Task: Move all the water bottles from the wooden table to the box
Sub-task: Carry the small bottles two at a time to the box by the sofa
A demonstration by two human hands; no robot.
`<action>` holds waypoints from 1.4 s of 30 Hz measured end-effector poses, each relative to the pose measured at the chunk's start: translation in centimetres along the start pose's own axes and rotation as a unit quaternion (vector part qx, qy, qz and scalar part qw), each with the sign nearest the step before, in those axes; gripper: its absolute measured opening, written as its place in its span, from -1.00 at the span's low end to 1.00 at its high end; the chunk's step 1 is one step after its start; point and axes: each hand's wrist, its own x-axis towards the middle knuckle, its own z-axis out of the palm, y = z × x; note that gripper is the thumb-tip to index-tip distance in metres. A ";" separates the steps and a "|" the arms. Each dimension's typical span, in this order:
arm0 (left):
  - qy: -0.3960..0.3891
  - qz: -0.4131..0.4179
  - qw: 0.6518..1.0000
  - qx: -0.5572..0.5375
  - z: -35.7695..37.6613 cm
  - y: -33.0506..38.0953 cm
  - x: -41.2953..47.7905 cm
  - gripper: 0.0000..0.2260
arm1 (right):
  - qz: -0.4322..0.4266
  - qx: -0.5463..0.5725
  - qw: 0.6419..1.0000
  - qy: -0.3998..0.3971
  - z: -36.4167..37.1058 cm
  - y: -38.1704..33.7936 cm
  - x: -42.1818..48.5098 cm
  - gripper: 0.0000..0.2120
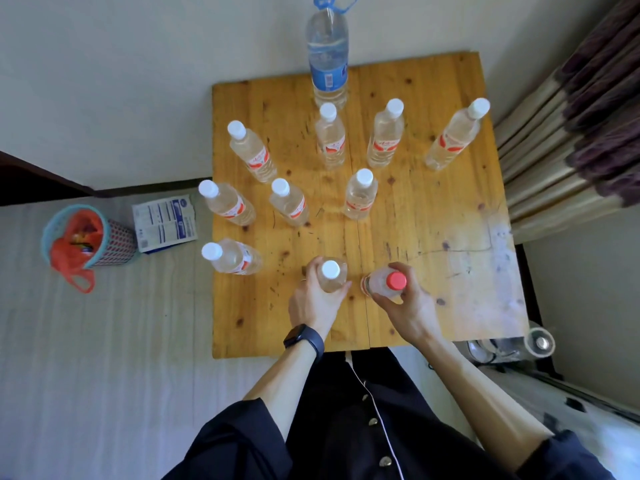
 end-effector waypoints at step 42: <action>-0.212 0.299 0.930 0.035 -1.2 2.0 2.7 -0.65 | 0.099 0.079 0.966 0.225 0.4 -0.1 -8.3 -0.50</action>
